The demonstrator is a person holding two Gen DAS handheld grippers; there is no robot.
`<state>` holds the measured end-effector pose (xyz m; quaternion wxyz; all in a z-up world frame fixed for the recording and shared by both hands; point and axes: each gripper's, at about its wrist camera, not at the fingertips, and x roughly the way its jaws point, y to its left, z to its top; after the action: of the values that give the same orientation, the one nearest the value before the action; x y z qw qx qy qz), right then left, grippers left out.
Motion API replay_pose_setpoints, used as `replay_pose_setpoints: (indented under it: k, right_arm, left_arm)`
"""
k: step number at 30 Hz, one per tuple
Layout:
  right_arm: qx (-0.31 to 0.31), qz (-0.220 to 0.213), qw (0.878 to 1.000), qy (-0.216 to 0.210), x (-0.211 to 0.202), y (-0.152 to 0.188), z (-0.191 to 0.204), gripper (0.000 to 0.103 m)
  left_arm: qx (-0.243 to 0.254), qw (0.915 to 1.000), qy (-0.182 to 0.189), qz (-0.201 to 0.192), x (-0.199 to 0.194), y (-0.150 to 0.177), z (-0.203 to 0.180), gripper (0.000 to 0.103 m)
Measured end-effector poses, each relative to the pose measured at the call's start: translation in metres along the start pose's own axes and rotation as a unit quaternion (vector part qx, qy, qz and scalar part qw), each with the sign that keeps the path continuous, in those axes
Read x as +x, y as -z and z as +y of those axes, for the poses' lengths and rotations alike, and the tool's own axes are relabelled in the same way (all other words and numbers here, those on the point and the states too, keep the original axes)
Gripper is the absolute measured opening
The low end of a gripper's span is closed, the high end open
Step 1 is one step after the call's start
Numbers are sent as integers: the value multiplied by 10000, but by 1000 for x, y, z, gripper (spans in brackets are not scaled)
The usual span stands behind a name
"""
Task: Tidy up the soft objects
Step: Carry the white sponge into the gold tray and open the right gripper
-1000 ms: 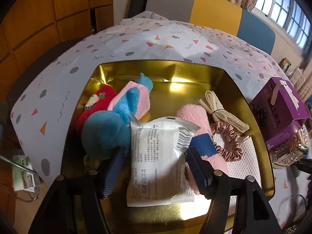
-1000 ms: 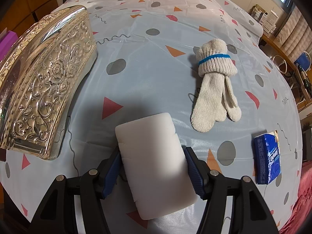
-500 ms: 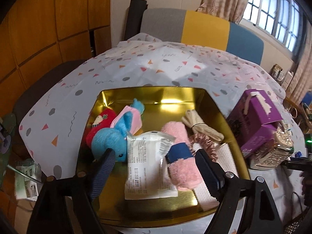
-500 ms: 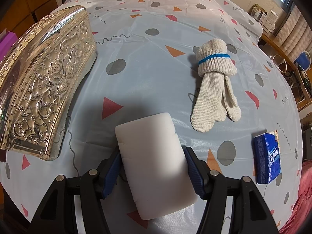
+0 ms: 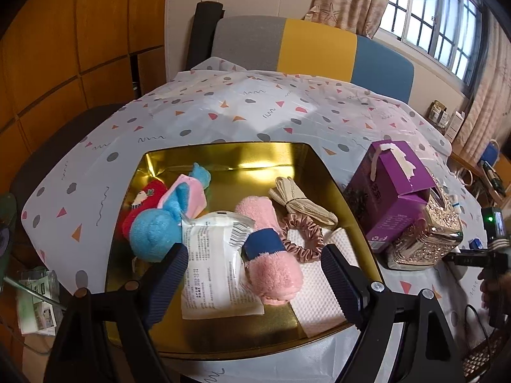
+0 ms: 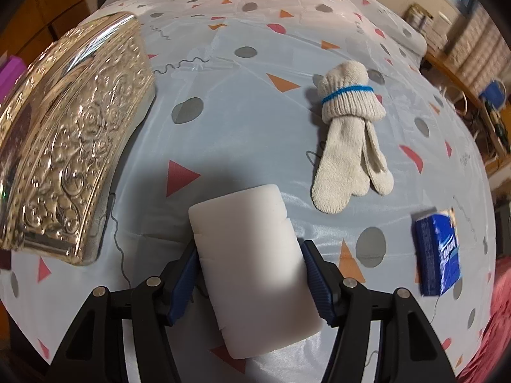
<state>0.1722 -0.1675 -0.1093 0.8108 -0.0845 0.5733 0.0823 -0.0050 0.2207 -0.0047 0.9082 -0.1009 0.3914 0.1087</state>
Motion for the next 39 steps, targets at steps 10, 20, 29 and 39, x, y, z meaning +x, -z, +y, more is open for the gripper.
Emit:
replay_pose_setpoints:
  k: [10,20,29,39]
  right_arm:
    - [1066,-522,9906,-675,-45,-17,-25,59]
    - [460,-1699,9764,-1255,-153,-56,33,59]
    - [-1050,-1986,9470,-2298,-198,-68,183,60]
    - [-1619,-1118,9475,-2522,-116,-80,320,62]
  left_arm:
    - [-81,10000,-3,50,4,8,16,86]
    - [-321,9992,-221,-11,2,9,36,95]
    - [-521,9976,-430,-131,-4,7,56,103]
    - [-621,9960,-581,-254,-8,15,74,103]
